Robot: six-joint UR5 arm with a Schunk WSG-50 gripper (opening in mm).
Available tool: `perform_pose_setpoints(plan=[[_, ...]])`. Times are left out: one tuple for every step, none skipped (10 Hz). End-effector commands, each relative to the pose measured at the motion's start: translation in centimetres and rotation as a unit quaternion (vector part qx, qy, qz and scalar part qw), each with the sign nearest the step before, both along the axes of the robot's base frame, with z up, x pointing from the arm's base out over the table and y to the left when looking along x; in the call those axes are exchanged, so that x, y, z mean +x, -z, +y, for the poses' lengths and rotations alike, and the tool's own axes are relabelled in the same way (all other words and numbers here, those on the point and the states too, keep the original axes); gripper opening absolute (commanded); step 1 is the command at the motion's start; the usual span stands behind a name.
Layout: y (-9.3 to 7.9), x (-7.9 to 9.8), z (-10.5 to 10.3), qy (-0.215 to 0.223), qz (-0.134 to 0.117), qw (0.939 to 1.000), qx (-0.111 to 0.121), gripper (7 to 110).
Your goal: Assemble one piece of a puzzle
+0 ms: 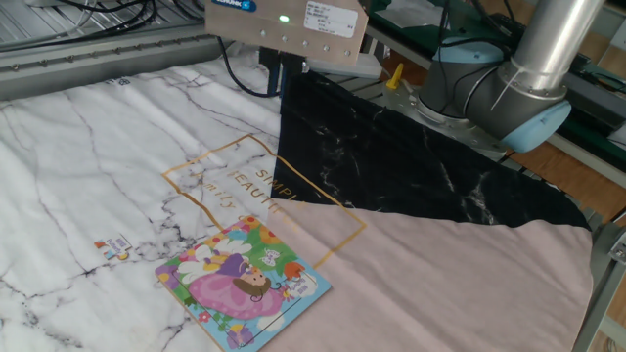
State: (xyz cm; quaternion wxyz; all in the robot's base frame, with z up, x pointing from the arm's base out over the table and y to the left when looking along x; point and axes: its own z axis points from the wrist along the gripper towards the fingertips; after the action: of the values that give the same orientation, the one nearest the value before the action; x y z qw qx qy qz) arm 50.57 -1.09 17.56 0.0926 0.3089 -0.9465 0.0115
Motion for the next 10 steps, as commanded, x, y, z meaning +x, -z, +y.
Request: perform_pose_setpoints(plan=[[1.7, 0.5, -0.8, 0.014, 0.009, 0.9998, 0.005, 7], [2.9, 2.6, -1.4, 0.019, 0.008, 0.9997, 0.016, 7], [3.5, 4.6, -2.5, 0.015, 0.015, 0.9996, 0.018, 7], [4.2, 6.7, -4.0, 0.015, 0.012, 0.9997, 0.013, 7], [5.0, 8.7, -5.1, 0.018, 0.011, 0.9996, 0.016, 7], [5.8, 10.5, -5.9, 0.021, 0.008, 0.9997, 0.009, 7], [6.2, 13.1, -6.0, 0.034, -0.017, 0.9993, 0.003, 7], [5.8, 16.0, -5.8, 0.04, -0.052, 0.9978, 0.001, 7], [5.0, 18.5, -5.1, 0.04, -0.091, 0.995, 0.014, 7], [4.6, 19.8, -2.2, 0.038, -0.115, 0.9901, 0.072, 7]])
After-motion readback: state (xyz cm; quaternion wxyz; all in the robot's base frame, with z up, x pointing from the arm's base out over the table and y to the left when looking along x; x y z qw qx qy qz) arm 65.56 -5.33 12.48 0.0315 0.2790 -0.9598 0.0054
